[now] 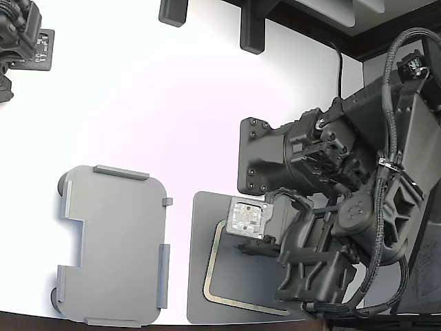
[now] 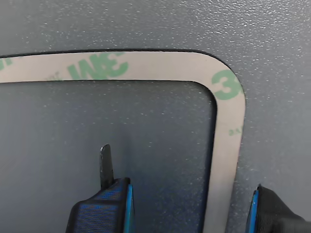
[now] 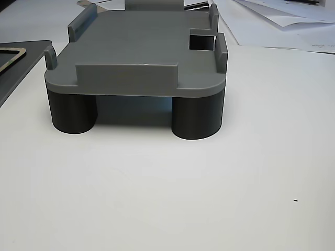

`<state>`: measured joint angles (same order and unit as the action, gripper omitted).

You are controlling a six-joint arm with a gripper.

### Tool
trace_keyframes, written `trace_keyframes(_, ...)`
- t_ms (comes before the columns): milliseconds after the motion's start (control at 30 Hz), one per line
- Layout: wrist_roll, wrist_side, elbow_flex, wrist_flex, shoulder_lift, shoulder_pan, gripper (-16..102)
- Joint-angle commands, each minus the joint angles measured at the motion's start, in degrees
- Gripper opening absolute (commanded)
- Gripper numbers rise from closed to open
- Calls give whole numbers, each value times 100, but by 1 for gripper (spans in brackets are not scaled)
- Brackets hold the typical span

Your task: Move top rectangular frame to the holder.

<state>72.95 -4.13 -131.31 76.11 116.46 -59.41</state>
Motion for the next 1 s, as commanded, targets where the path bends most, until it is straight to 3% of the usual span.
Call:
trace_keyframes(0, 18, 35, 18, -26, 237, 114, 100)
trace_keyframes(400, 53, 44, -519, -272, 554, 114, 94)
trace_keyframes(967, 79, 97, -650, -290, 580, 132, 67)
